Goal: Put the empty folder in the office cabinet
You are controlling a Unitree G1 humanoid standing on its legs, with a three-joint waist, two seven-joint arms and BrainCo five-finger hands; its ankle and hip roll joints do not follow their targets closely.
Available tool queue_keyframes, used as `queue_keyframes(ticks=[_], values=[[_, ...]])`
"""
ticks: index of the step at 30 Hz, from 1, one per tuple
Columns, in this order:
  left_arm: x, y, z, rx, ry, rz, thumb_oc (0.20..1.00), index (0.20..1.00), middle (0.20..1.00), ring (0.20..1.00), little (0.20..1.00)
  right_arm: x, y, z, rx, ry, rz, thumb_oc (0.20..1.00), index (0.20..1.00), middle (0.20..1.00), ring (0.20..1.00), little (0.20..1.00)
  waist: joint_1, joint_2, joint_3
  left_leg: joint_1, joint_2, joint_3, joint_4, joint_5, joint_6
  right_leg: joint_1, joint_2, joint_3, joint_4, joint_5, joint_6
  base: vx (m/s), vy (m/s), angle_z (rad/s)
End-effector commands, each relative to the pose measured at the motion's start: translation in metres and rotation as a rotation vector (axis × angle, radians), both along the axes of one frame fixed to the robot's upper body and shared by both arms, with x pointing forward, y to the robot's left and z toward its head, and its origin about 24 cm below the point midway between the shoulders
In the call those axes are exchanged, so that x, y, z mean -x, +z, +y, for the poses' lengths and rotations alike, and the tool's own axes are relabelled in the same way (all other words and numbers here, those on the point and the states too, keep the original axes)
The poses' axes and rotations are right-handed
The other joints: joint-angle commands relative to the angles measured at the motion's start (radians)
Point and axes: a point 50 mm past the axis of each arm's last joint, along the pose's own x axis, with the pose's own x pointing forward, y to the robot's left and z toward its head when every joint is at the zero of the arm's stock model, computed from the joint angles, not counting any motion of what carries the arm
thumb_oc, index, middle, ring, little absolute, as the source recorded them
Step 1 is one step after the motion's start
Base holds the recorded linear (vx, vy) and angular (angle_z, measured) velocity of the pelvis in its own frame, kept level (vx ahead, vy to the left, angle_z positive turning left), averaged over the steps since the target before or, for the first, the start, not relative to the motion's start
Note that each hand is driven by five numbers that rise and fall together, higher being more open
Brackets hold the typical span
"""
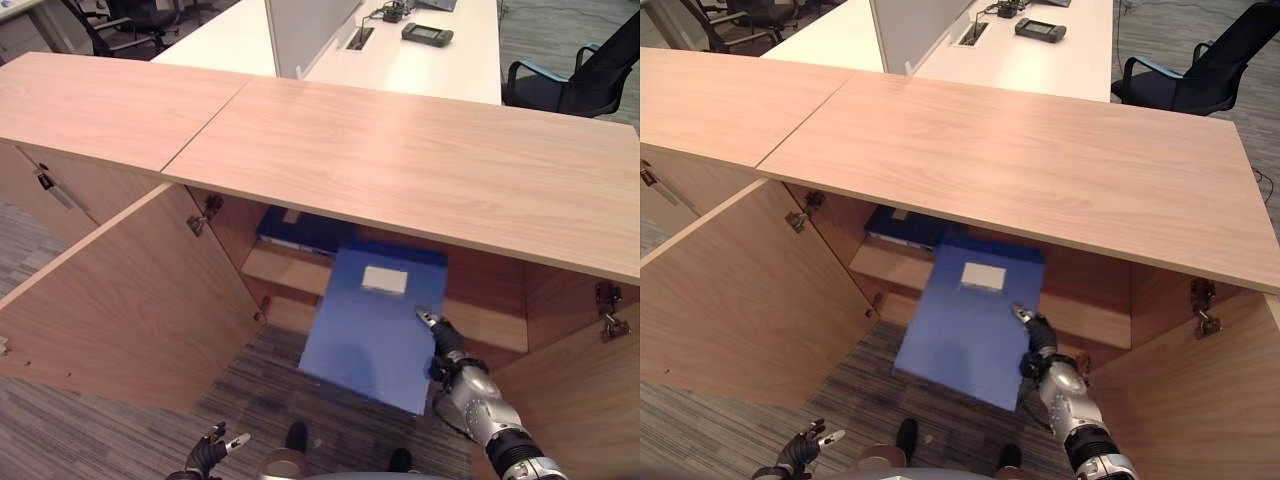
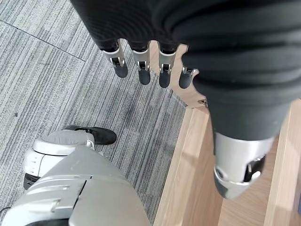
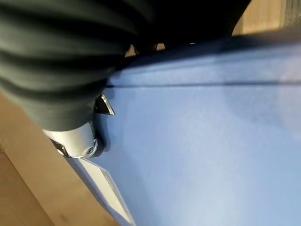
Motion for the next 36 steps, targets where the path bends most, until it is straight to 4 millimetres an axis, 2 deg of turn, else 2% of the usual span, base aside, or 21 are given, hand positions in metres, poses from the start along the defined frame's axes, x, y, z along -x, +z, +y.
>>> queue_keyframes(ticks=[1, 14, 20, 25, 26, 27, 30, 31, 32, 33, 34, 36], values=[[-0.014, 0.007, 0.017, -0.074, -0.048, -0.022, 1.0, 1.0, 1.0, 1.0, 1.0, -0.022, 0.023, 0.004, -0.108, -0.104, -0.165, 0.2, 0.2, 0.2, 0.2, 0.2, 0.011, -0.031, -0.01, 0.007, -0.015, 0.049, 0.012, -0.049, 0.012, 0.013, -0.019, 0.062, 0.017, -0.09, 0.042, 0.0, 0.0, 0.0], [-0.017, 0.007, 0.013, -0.078, -0.048, -0.029, 1.0, 1.0, 1.0, 1.0, 1.0, -0.019, 0.024, -0.043, -0.242, -0.568, -0.183, 0.2, 0.2, 0.2, 0.2, 0.2, 0.0, -0.013, -0.004, 0.014, -0.017, 0.056, 0.012, -0.059, 0.012, 0.014, -0.019, 0.068, 0.017, -0.094, 0.046, 0.0, 0.0, 0.0], [-0.024, 0.005, -0.005, -0.058, -0.139, -0.035, 1.0, 1.0, 1.0, 1.0, 1.0, -0.036, 0.041, -0.055, -0.394, -0.783, -0.241, 0.2, 0.2, 0.2, 0.2, 0.2, -0.007, 0.028, 0.009, 0.013, -0.02, 0.067, 0.012, -0.061, 0.012, -0.001, -0.022, 0.084, 0.022, -0.096, 0.049, 0.0, 0.006, -0.04], [-0.04, 0.009, -0.022, -0.03, -0.221, -0.084, 1.0, 1.0, 1.0, 1.0, 1.0, -0.068, 0.086, -0.069, -0.416, -0.823, -0.353, 0.2, 0.2, 0.2, 0.2, 0.2, -0.007, 0.078, 0.034, 0.006, -0.024, 0.08, 0.012, -0.058, 0.014, -0.036, -0.025, 0.107, 0.05, -0.104, 0.048, -0.02, 0.033, -0.12], [-0.041, 0.009, -0.022, -0.029, -0.221, -0.085, 1.0, 1.0, 1.0, 1.0, 1.0, -0.068, 0.086, -0.069, -0.416, -0.823, -0.354, 0.2, 0.2, 0.2, 0.2, 0.2, -0.006, 0.079, 0.035, 0.006, -0.024, 0.081, 0.012, -0.058, 0.014, -0.037, -0.025, 0.108, 0.051, -0.104, 0.048, -0.03, 0.045, -0.11], [-0.045, 0.011, -0.025, -0.024, -0.241, -0.101, 1.0, 1.0, 1.0, 1.0, 1.0, -0.08, 0.109, -0.073, -0.429, -0.832, -0.418, 0.2, 0.2, 0.2, 0.2, 0.2, -0.011, 0.101, 0.049, -0.001, -0.026, 0.084, 0.017, -0.054, 0.015, -0.055, -0.028, 0.116, 0.068, -0.108, 0.046, -0.06, 0.054, -0.17], [-0.059, 0.015, -0.035, -0.006, -0.277, -0.141, 1.0, 1.0, 1.0, 1.0, 1.0, -0.101, 0.152, -0.08, -0.436, -0.838, -0.504, 0.2, 0.2, 0.2, 0.2, 0.2, -0.005, 0.136, 0.086, -0.034, -0.028, 0.09, 0.039, -0.046, 0.014, -0.106, -0.035, 0.129, 0.108, -0.116, 0.043, -0.09, 0.04, -0.15], [-0.062, 0.017, -0.038, -0.001, -0.292, -0.154, 1.0, 1.0, 1.0, 1.0, 1.0, -0.107, 0.164, -0.082, -0.445, -0.835, -0.529, 0.2, 0.2, 0.2, 0.2, 0.2, -0.004, 0.145, 0.096, -0.048, -0.029, 0.091, 0.053, -0.048, 0.014, -0.122, -0.037, 0.133, 0.119, -0.117, 0.04, -0.07, 0.005, 0.0], [-0.063, 0.017, -0.038, 0.001, -0.292, -0.159, 1.0, 1.0, 1.0, 1.0, 1.0, -0.107, 0.166, -0.083, -0.445, -0.835, -0.534, 0.2, 0.2, 0.2, 0.2, 0.2, -0.003, 0.146, 0.098, -0.053, -0.029, 0.092, 0.058, -0.049, 0.014, -0.128, -0.037, 0.134, 0.124, -0.118, 0.04, -0.1, 0.003, 0.01], [-0.071, 0.02, -0.044, 0.01, -0.323, -0.184, 1.0, 1.0, 1.0, 1.0, 1.0, -0.118, 0.19, -0.081, -0.457, -0.817, -0.577, 0.2, 0.2, 0.2, 0.2, 0.2, 0.0, 0.159, 0.118, -0.093, -0.027, 0.094, 0.098, -0.055, 0.013, -0.17, -0.043, 0.144, 0.157, -0.122, 0.035, -0.11, -0.015, -0.03], [-0.075, 0.022, -0.047, 0.011, -0.341, -0.195, 1.0, 1.0, 1.0, 1.0, 1.0, -0.122, 0.201, -0.083, -0.461, -0.817, -0.593, 0.2, 0.2, 0.2, 0.2, 0.2, 0.004, 0.163, 0.127, -0.118, -0.026, 0.094, 0.121, -0.058, 0.013, -0.195, -0.043, 0.149, 0.177, -0.125, 0.033, -0.13, -0.032, -0.07], [-0.079, 0.024, -0.051, 0.019, -0.367, -0.209, 1.0, 1.0, 1.0, 1.0, 1.0, -0.127, 0.215, -0.085, -0.472, -0.819, -0.607, 0.2, 0.2, 0.2, 0.2, 0.2, 0.011, 0.171, 0.138, -0.154, -0.022, 0.094, 0.148, -0.06, 0.011, -0.236, -0.044, 0.157, 0.21, -0.132, 0.028, -0.08, -0.047, -0.13]])
